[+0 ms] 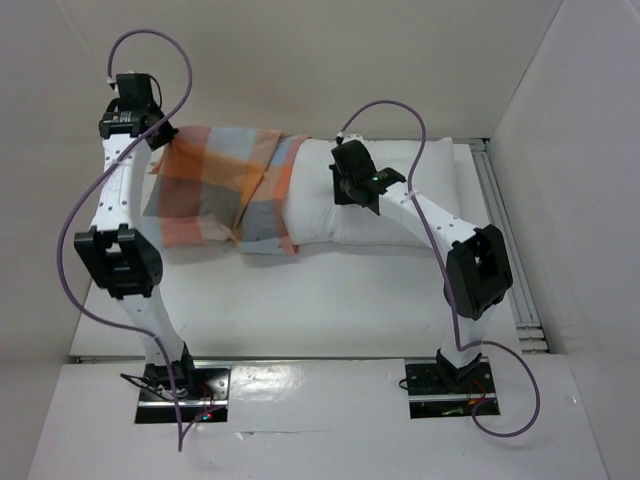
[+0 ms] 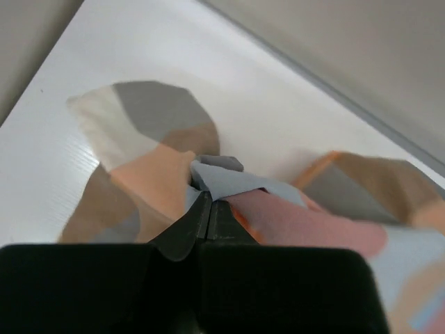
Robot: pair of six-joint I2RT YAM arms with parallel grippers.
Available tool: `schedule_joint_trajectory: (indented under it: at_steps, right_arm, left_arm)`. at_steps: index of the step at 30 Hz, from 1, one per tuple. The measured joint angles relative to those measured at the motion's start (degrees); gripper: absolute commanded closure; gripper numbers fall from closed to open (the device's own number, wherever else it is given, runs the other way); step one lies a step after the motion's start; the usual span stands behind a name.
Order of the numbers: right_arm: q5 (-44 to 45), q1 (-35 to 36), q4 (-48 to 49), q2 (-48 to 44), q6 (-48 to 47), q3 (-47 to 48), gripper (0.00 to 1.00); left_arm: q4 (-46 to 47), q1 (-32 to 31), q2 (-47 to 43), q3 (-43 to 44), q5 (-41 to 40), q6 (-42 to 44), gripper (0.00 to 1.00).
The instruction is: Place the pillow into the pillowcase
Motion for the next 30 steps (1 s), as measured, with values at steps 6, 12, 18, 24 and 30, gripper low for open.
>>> schedule_joint_trajectory:
  at_steps: [6, 12, 18, 24, 30]
  right_arm:
    - [0.63, 0.52, -1.55, -0.92, -0.11, -0.28, 1.0]
    - [1.4, 0.9, -1.88, -0.98, -0.5, -0.28, 1.0]
    - [2.45, 1.14, -1.84, -2.43, 0.57, -1.29, 0.08]
    - [3.34, -0.42, -3.26, -10.43, 1.07, -2.75, 0.01]
    - [5.22, -10.73, -4.42, -18.05, 2.12, -2.86, 0.01]
  left_arm:
    - [-5.55, 1.66, 16.39, 6.73, -0.68, 0.17, 0.28]
    - [-5.33, -3.34, 5.66, -3.23, -0.85, 1.31, 0.32]
    - [-1.38, -23.37, -9.11, -4.02, -0.72, 3.72, 0.38]
    - [-1.57, -35.08, -7.13, -6.58, -3.93, 2.38, 0.31]
    - [-4.92, -37.33, 2.36, -7.3, -13.57, 1.09, 0.31]
